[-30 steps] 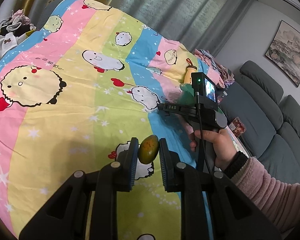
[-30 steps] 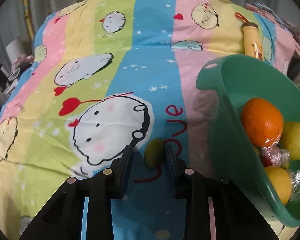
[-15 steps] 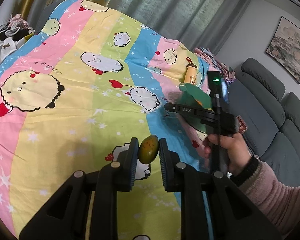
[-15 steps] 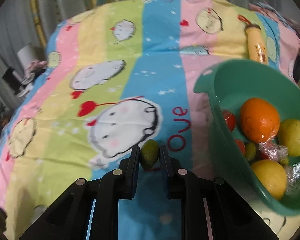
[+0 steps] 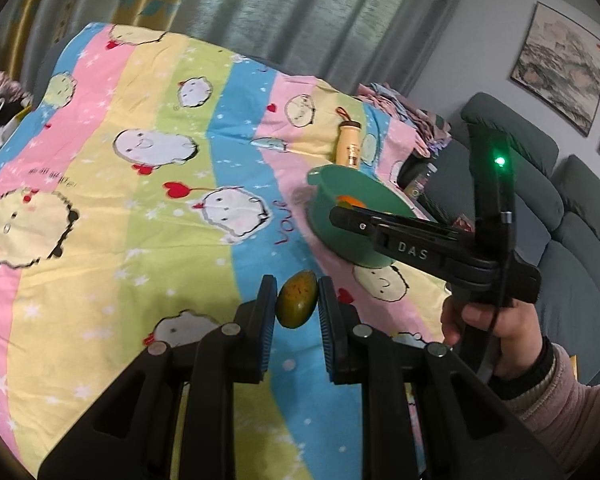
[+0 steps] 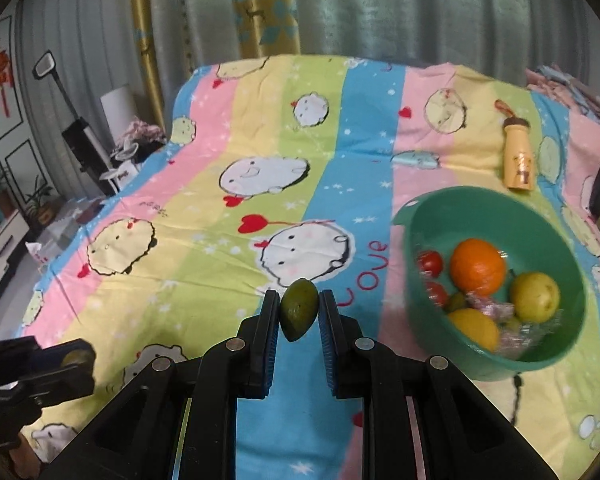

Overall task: Organize fruits
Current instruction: 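Carry both green fruits over the green basin and lower them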

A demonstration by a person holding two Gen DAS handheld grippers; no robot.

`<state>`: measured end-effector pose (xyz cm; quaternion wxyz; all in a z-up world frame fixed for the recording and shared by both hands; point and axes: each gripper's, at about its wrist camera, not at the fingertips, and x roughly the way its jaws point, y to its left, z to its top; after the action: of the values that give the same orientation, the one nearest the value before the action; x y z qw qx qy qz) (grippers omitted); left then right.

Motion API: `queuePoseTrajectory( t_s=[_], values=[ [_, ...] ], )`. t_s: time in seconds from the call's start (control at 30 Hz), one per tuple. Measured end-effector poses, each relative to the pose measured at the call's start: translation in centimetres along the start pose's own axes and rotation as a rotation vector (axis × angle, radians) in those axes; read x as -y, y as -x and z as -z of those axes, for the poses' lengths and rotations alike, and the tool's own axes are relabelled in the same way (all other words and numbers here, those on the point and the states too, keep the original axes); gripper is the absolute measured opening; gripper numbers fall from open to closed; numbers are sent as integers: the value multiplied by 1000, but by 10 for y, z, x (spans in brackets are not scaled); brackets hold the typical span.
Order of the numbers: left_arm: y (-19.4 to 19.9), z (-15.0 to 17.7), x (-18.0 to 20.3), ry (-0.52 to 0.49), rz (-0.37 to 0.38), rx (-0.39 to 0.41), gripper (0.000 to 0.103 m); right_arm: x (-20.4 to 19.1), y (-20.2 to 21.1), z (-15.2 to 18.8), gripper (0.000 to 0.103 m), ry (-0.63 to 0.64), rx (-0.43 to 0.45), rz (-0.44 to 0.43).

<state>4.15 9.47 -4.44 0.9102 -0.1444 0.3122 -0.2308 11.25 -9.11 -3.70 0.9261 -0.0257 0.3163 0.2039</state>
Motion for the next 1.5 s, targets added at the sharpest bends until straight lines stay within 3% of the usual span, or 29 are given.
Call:
queuePoseTrajectory(
  t_s=[0.4, 1.03, 1.5],
  values=[
    [-30, -24, 50, -69, 38, -21, 20, 47, 38, 1, 21, -67, 84, 3],
    [-71, -47, 92, -156, 9, -63, 20, 107, 58, 7, 21, -164, 164, -3],
    [-149, -90, 117, -202, -3, -114, 20, 153, 44, -1, 21, -224, 188, 17]
  ],
)
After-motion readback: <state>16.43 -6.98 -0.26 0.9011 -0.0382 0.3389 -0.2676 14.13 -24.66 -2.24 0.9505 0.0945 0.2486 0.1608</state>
